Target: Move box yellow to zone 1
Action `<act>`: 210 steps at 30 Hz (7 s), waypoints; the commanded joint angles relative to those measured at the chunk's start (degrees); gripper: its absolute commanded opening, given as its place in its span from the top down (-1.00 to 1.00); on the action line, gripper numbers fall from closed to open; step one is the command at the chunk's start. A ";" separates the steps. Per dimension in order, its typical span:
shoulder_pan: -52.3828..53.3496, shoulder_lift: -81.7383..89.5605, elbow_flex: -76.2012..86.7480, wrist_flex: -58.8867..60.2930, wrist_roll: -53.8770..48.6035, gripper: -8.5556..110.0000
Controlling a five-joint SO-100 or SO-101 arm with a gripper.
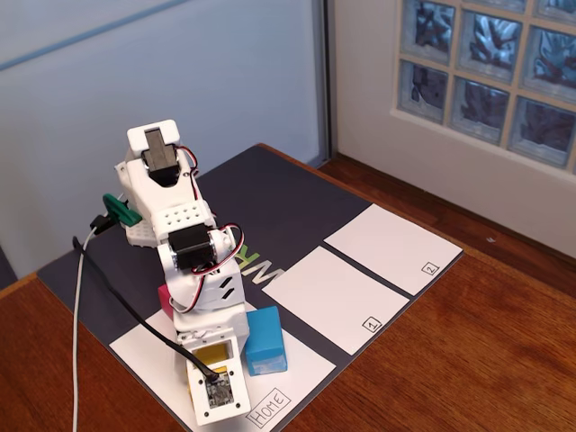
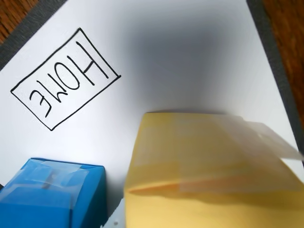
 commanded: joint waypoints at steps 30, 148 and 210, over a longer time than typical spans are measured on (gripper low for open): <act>-4.31 28.13 -2.37 23.03 -8.00 0.87; -40.52 33.13 22.68 -7.65 9.32 0.21; -23.38 143.00 114.96 10.72 -5.63 0.85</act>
